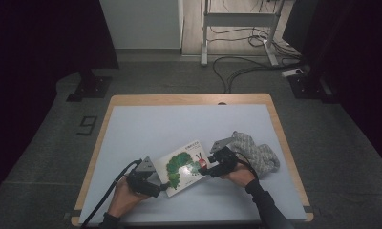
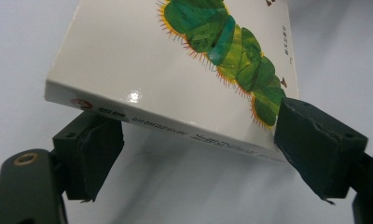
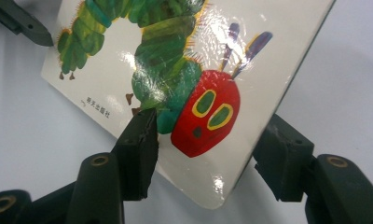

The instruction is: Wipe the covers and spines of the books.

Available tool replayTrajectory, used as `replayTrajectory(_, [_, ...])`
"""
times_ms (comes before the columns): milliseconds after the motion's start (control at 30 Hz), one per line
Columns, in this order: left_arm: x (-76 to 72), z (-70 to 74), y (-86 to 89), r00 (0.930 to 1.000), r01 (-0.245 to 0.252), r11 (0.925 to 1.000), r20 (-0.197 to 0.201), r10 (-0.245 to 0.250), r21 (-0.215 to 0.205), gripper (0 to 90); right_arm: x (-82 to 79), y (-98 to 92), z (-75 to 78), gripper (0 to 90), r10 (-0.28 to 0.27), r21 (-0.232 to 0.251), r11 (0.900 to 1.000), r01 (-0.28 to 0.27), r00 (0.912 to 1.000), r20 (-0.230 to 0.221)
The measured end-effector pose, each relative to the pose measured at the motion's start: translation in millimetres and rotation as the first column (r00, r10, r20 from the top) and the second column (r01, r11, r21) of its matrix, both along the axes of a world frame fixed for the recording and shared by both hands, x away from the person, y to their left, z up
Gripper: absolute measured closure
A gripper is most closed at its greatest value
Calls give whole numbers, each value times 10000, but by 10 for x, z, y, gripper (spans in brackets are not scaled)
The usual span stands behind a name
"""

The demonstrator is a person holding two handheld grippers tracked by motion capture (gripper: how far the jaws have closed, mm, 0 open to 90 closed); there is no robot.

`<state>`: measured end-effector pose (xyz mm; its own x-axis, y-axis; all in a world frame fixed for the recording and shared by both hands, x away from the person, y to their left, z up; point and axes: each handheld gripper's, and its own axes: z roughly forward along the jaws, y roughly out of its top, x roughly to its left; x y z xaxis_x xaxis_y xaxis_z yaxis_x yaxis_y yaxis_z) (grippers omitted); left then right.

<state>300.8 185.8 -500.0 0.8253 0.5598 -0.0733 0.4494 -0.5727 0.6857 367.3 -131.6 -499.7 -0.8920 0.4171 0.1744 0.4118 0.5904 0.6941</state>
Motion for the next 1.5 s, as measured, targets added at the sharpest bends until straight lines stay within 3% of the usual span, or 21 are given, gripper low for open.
replayTrajectory(300, [20, 30, -18, 10000, -43, 10000, 47, 42, 87, 203, 126, 53, 16, 269, -698, -15, 9976, 698, 9975, 150])
replayTrajectory(400, [24, 41, -16, 9999, -78, 10000, 87, 78, -12, 219, 193, 85, -18, 254, -882, 149, 9960, 883, 9961, -40])
replayTrajectory(433, [25, 51, -15, 9999, -103, 9999, 118, 103, -60, 235, 235, 97, -36, 256, -900, 413, 9950, 911, 9956, -278])
replayTrajectory(567, [30, 83, -9, 9996, -177, 9996, 217, 182, -197, 282, 266, 122, -21, 297, -875, 785, 9926, 923, 9943, -616])
replayTrajectory(667, [30, 116, -10, 9995, -156, 9995, 262, 163, -272, 322, 249, 125, 19, 344, -983, 566, 9933, 1004, 9944, -386])
replayTrajectory(933, [29, 204, -52, 9992, -11, 9994, 404, 25, -343, 430, 213, 88, 108, 392, -1105, 798, 9906, 1111, 9938, -126])
replayTrajectory(1033, [29, 242, -51, 9991, 2, 9985, 418, 21, -552, 469, 198, 57, 141, 427, -1138, 963, 9889, 1127, 9935, 57])
replayTrajectory(1067, [28, 255, -48, 9992, 6, 9977, 403, 22, -681, 520, 190, 32, 163, 442, -1183, 1171, 9862, 1169, 9930, 50])
replayTrajectory(1367, [25, 366, -25, 9985, 56, 9945, 554, 2, -1045, 653, 150, 23, 241, 447, -1277, 1318, 9839, 1207, 9908, 457])
replayTrajectory(1500, [28, 399, -13, 9971, -90, 9951, 743, 164, -984, 698, 121, 46, 263, 446, -1256, 1248, 9855, 1154, 9891, 773])
